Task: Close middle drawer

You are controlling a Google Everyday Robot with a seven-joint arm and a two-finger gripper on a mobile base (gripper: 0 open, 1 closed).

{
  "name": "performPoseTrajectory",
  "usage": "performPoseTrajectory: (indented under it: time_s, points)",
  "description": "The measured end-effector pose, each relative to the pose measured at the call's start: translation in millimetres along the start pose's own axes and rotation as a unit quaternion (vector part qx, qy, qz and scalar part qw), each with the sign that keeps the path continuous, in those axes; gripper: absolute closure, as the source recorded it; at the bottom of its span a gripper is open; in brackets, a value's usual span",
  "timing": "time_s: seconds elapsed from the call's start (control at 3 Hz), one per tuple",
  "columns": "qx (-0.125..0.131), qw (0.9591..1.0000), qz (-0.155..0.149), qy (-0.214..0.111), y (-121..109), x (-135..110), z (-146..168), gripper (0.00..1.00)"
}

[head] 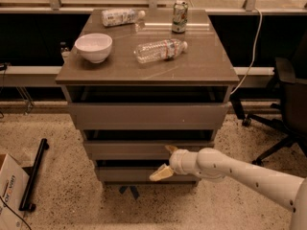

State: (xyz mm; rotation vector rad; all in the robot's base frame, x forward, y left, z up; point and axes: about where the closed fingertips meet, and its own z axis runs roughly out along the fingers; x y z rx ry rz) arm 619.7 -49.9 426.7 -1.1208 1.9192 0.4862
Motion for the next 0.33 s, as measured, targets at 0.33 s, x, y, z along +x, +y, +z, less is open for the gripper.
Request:
performPoseTrajectory:
  time_s: [0.33]
  points:
    - [0.0, 1.0, 0.0, 0.0, 0.0, 0.0, 0.0, 0.0]
